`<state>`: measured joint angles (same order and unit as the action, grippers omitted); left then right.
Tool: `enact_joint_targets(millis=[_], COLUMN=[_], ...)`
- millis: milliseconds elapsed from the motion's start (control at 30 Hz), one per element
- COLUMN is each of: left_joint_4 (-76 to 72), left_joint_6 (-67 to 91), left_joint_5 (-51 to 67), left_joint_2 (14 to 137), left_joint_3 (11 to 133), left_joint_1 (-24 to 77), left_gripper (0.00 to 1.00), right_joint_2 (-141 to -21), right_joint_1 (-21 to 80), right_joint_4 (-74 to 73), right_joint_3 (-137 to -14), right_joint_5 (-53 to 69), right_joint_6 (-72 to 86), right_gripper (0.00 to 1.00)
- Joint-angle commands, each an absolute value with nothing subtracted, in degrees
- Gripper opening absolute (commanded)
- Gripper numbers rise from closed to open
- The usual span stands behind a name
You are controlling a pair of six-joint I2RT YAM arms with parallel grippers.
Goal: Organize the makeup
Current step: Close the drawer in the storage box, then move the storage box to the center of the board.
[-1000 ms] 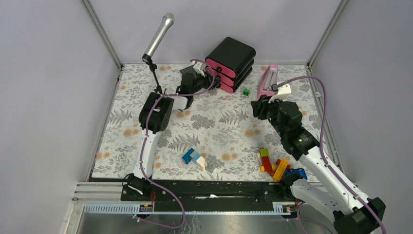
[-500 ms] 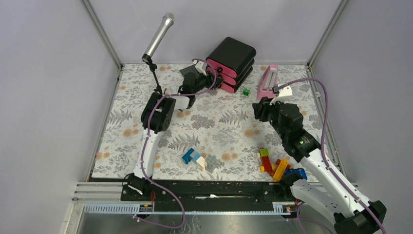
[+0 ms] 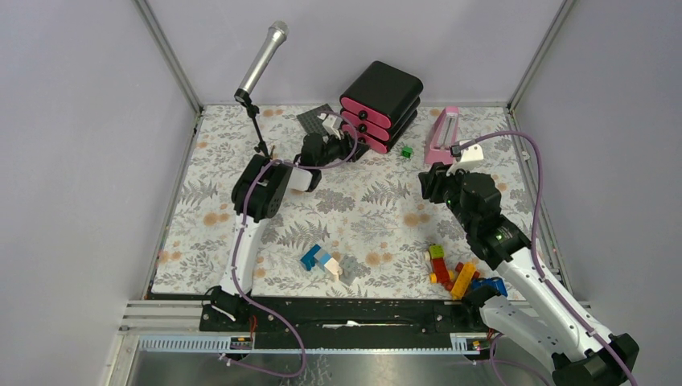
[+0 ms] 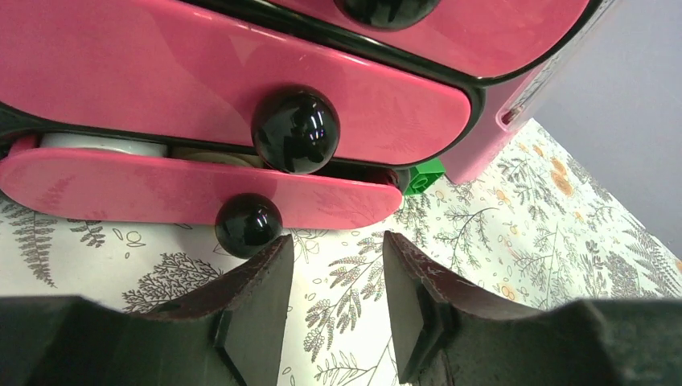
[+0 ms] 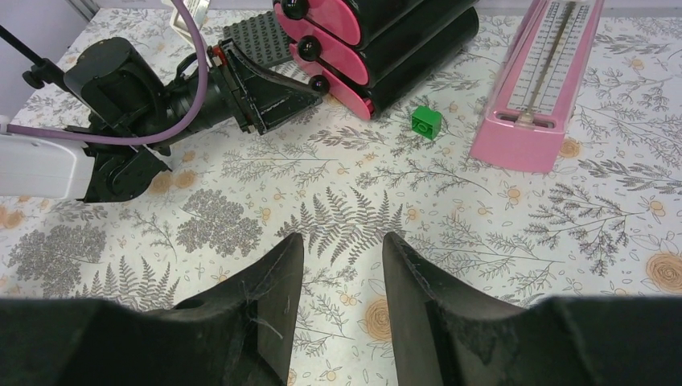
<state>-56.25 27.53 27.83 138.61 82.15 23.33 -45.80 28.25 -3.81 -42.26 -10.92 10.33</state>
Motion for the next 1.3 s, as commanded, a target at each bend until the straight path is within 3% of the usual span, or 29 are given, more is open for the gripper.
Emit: enact_joint_targets(millis=[0, 333, 767, 1267], left_joint_4=[-61.33, -53.25, -46.67, -46.62], left_joint_6=[29.91, 32.52, 34.43, 34.14], left_joint_5=[28.22, 23.04, 22.76, 21.6], left_joint_2=[135.3, 137.87, 140.81, 137.84], left_joint_3=[81.96, 86.08, 91.28, 87.03], left_joint_1=[22.84, 22.14, 22.13, 22.15], left_gripper=[0.48, 0.46, 0.52, 0.49], right_joint_2=[-45.45, -45.22, -45.19, -45.16], right_joint_1=[28.56, 28.56, 28.56, 28.58], right_joint_4=[-2.3, -2.26, -2.29, -2.46], right_joint_3=[-41.93, -41.58, -41.14, -41.18], right_joint_5=[-11.74, -12.2, -12.4, -12.66], right_joint_6=[9.89, 9.53, 9.6, 9.95], right_gripper=[0.49, 0.5, 0.51, 0.51])
